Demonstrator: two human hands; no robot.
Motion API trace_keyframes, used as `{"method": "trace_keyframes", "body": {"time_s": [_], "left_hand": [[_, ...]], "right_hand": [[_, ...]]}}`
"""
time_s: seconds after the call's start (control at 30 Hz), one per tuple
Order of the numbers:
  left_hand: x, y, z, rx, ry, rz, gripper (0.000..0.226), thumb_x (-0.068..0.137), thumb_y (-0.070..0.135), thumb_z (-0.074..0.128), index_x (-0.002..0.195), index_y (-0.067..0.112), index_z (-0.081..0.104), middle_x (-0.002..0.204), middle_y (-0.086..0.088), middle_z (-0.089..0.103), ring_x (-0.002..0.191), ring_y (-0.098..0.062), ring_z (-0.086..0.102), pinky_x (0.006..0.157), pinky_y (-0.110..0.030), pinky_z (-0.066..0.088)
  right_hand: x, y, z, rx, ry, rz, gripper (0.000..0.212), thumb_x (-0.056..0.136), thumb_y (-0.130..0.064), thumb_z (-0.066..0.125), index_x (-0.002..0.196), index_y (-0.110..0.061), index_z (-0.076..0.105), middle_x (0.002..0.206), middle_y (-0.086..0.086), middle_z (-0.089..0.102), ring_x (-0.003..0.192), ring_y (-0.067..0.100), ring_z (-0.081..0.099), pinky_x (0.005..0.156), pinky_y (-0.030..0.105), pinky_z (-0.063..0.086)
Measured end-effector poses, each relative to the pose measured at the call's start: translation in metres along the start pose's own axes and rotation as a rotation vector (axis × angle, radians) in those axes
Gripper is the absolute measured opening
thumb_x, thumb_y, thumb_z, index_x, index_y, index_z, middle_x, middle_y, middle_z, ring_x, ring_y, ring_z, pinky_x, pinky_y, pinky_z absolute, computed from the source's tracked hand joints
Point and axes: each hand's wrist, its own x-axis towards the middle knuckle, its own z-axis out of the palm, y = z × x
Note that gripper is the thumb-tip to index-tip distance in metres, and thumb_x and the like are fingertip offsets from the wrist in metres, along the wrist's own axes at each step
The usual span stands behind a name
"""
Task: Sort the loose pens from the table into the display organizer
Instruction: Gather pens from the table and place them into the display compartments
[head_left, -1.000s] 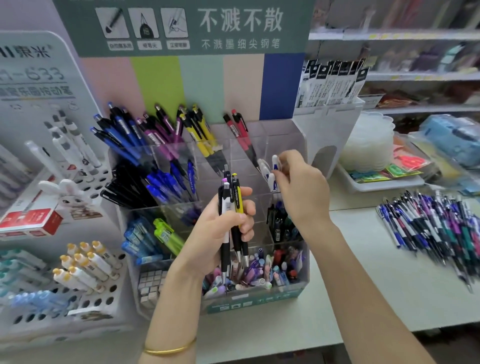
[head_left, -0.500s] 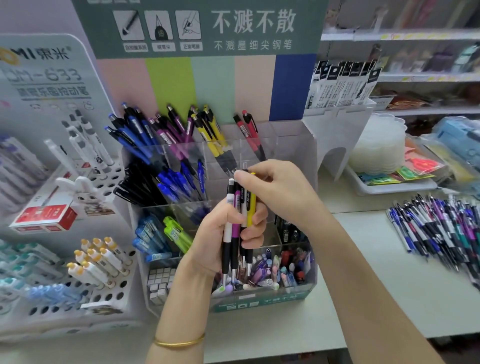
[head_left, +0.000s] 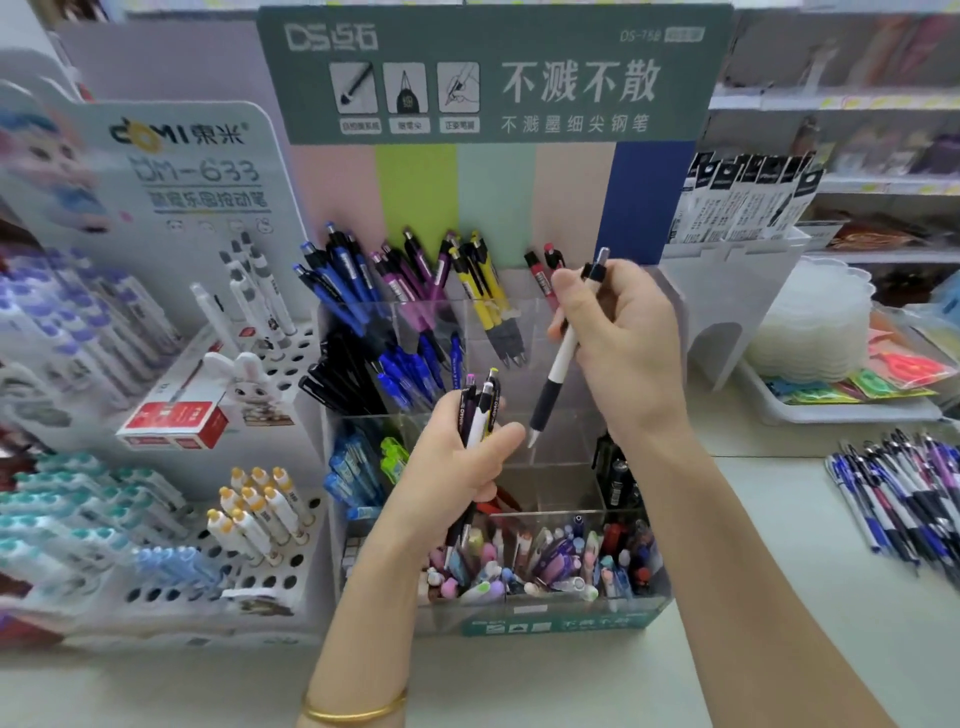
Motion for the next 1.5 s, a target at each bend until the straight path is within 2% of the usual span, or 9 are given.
{"method": "trace_keyframes", "body": {"time_s": [0.2, 0.33, 0.5, 0.63, 0.73, 1.07, 1.23, 1.43, 1.5], "left_hand": [[-0.008, 0.013, 0.001, 0.159, 0.131, 0.111, 0.034, 0.091, 0.012, 0.063, 0.116, 0.027, 0.045, 0.074, 0.010, 0.053, 0.048, 0.002, 0.048, 0.049, -0.016, 0.038], [-0.012, 0.014, -0.004, 0.123, 0.131, 0.071, 0.030, 0.091, 0.005, 0.058, 0.111, 0.023, 0.045, 0.071, 0.006, 0.051, 0.046, 0.002, 0.045, 0.045, -0.014, 0.036], [-0.017, 0.011, -0.006, 0.196, 0.123, 0.055, 0.039, 0.091, 0.003, 0.057, 0.120, 0.021, 0.039, 0.089, -0.001, 0.061, 0.062, 0.000, 0.057, 0.051, -0.019, 0.045], [-0.019, 0.012, -0.010, 0.152, 0.120, 0.018, 0.040, 0.092, 0.008, 0.057, 0.124, 0.022, 0.037, 0.087, 0.001, 0.058, 0.056, 0.001, 0.052, 0.050, -0.016, 0.040], [-0.021, 0.011, -0.014, 0.172, 0.126, 0.010, 0.028, 0.093, 0.019, 0.056, 0.118, 0.023, 0.042, 0.076, 0.006, 0.050, 0.052, 0.000, 0.044, 0.051, -0.020, 0.037], [-0.019, 0.009, -0.003, 0.197, 0.095, 0.002, 0.043, 0.092, 0.035, 0.060, 0.127, 0.021, 0.039, 0.081, 0.011, 0.049, 0.060, -0.001, 0.050, 0.053, -0.015, 0.038], [-0.021, 0.012, -0.011, 0.140, 0.054, -0.017, 0.026, 0.092, 0.022, 0.062, 0.113, 0.024, 0.047, 0.078, 0.005, 0.042, 0.062, -0.006, 0.044, 0.058, -0.020, 0.038], [-0.020, 0.023, -0.003, 0.167, 0.012, 0.014, 0.018, 0.095, 0.031, 0.059, 0.108, 0.026, 0.049, 0.089, -0.005, 0.053, 0.080, -0.022, 0.060, 0.078, -0.038, 0.056], [-0.013, 0.029, 0.000, 0.142, 0.054, 0.014, 0.017, 0.096, 0.029, 0.057, 0.109, 0.023, 0.048, 0.085, -0.004, 0.050, 0.067, -0.014, 0.056, 0.058, -0.025, 0.051]], "right_hand": [[-0.016, 0.009, 0.012, -0.261, -0.481, 0.155, 0.020, 0.086, -0.029, 0.067, 0.085, -0.009, 0.068, 0.071, 0.000, 0.068, 0.065, 0.008, 0.064, 0.065, 0.024, 0.053], [-0.022, 0.009, 0.015, -0.211, -0.557, 0.172, 0.015, 0.082, -0.021, 0.073, 0.087, -0.007, 0.067, 0.078, 0.004, 0.070, 0.071, 0.012, 0.067, 0.072, 0.031, 0.057], [-0.029, 0.009, 0.020, -0.283, -0.616, 0.147, 0.021, 0.080, -0.021, 0.075, 0.088, -0.005, 0.062, 0.078, 0.009, 0.066, 0.067, 0.014, 0.063, 0.064, 0.034, 0.054], [-0.029, 0.008, 0.023, -0.180, -0.610, 0.209, 0.018, 0.085, -0.018, 0.069, 0.092, -0.005, 0.059, 0.080, 0.017, 0.065, 0.068, 0.026, 0.066, 0.059, 0.041, 0.056], [-0.028, 0.008, 0.023, -0.002, -0.542, 0.335, 0.021, 0.093, -0.014, 0.060, 0.100, 0.004, 0.051, 0.059, 0.005, 0.052, 0.039, 0.006, 0.047, 0.036, 0.019, 0.037], [-0.029, 0.018, 0.006, 0.112, -0.647, 0.468, 0.010, 0.093, -0.011, 0.059, 0.091, -0.001, 0.056, 0.055, 0.003, 0.052, 0.041, 0.009, 0.042, 0.044, 0.016, 0.039], [-0.021, 0.025, -0.006, 0.233, -0.493, 0.444, 0.019, 0.096, -0.014, 0.053, 0.081, -0.004, 0.055, 0.047, 0.001, 0.037, 0.039, 0.010, 0.029, 0.041, 0.021, 0.024], [-0.017, 0.016, -0.005, 0.180, -0.556, 0.420, 0.011, 0.095, -0.012, 0.055, 0.088, -0.003, 0.053, 0.058, 0.001, 0.055, 0.041, 0.008, 0.039, 0.039, 0.017, 0.029], [-0.006, 0.009, -0.011, 0.201, -0.399, 0.378, 0.011, 0.094, -0.012, 0.056, 0.086, -0.006, 0.052, 0.059, 0.004, 0.054, 0.040, 0.008, 0.040, 0.037, 0.017, 0.031]]}}
